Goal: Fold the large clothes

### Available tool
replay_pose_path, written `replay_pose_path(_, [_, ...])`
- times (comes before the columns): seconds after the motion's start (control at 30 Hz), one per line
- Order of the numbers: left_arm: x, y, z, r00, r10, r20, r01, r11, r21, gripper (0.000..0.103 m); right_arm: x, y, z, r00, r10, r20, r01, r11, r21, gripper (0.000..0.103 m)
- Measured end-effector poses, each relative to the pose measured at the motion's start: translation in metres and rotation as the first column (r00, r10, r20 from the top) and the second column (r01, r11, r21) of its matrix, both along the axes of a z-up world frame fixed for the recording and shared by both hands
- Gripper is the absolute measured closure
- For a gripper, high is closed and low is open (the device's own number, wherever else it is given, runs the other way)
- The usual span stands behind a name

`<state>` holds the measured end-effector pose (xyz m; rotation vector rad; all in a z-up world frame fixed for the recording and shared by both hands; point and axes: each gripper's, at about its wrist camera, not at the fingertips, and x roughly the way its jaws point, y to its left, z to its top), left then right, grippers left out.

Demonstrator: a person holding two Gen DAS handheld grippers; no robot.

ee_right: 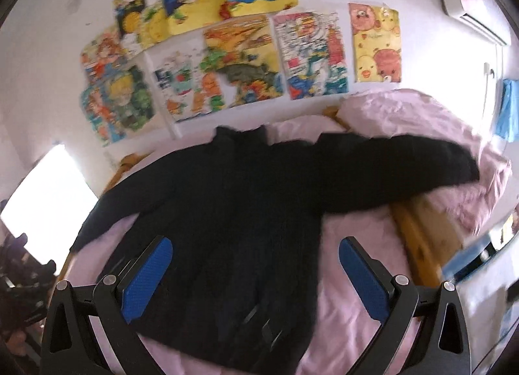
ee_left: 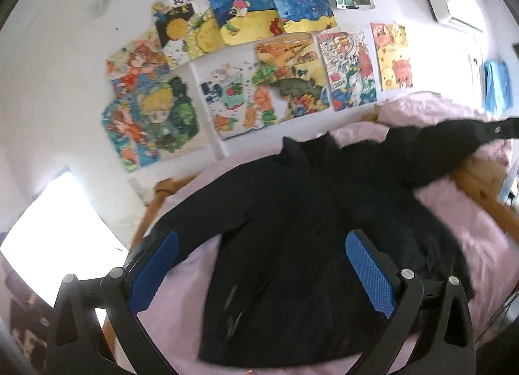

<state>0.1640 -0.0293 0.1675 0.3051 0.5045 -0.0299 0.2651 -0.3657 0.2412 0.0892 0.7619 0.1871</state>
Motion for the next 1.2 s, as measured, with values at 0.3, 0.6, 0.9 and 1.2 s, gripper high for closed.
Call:
replay_pose_path(0.3, [0.175, -0.071, -0.038, 0.978, -0.140, -0.157, 0.123, 0.986, -0.113, 0.002, 0.119, -0.107, -0.030, 0.963, -0.264, 0.043, 0.267, 0.960, -0.078, 0.000])
replay_pose_path(0.6, [0.309, -0.162, -0.134, 0.897, -0.359, -0.256, 0.314, 0.928, -0.202, 0.002, 0.152, -0.259, -0.059, 0.802, -0.597, 0.016, 0.596, 0.799, -0.086, 0.000])
replay_pose_path(0.9, [0.369, -0.206, -0.209, 0.861, -0.375, -0.345, 0.316, 0.924, -0.216, 0.002, 0.147, -0.339, -0.082, 0.728, -0.683, -0.062, 0.685, 0.728, 0.026, 0.000])
replay_pose_path(1.2, [0.407, -0.212, -0.263, 0.817, -0.332, -0.472, 0.259, 0.942, -0.215, 0.001, 0.171, -0.353, -0.113, 0.713, -0.684, -0.153, 0.698, 0.714, 0.059, 0.027])
